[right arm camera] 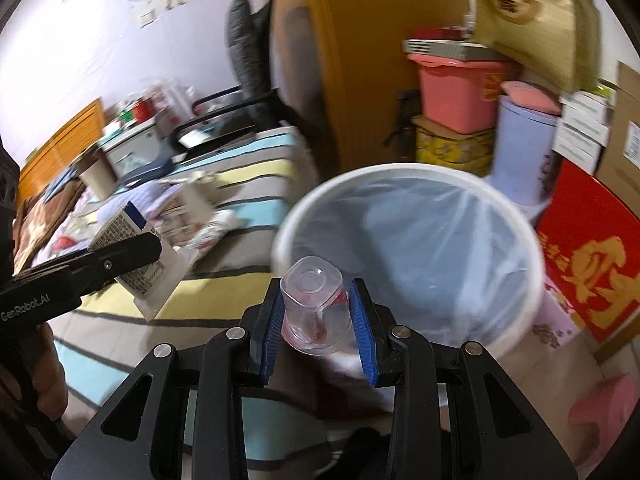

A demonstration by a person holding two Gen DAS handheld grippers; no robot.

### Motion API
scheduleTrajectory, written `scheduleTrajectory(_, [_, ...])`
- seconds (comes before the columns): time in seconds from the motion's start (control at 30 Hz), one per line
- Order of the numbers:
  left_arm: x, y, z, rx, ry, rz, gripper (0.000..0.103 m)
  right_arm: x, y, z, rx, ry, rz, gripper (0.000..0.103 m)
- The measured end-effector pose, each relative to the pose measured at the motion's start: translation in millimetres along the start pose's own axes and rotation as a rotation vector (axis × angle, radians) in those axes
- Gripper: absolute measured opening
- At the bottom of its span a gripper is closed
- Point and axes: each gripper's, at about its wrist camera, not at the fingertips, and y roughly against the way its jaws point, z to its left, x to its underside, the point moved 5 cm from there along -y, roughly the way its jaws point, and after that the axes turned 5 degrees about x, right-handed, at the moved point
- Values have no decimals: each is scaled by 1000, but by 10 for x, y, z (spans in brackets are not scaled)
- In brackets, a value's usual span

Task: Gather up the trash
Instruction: 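Carry both cups over the trash bin and open both grippers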

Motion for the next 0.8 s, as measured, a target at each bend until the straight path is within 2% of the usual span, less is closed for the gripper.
scheduleTrajectory(0.27, [-136, -556, -350, 76, -46, 55, 48, 28, -90, -348, 64, -56, 24, 36])
scheduleTrajectory(0.53, [-113, -888, -428, 112, -41, 109, 49, 73, -177, -536, 78, -85, 54, 36])
scheduleTrajectory(0.6, [-104, -913, -431, 126, -33, 115, 53, 70, -190, -546, 72, -85, 58, 36])
scheduleTrajectory(0.67, [-112, -900, -422, 139, -22, 106, 61, 71, -180, -553, 74, -93, 55, 40])
scheduleTrajectory(0.73, [-130, -876, -423, 141, -18, 93, 64, 59, -169, -558, 66, -103, 47, 59])
scheduleTrajectory(0.8, [-144, -847, -411, 136, -14, 85, 64, 49, -156, -560, 63, -106, 40, 60])
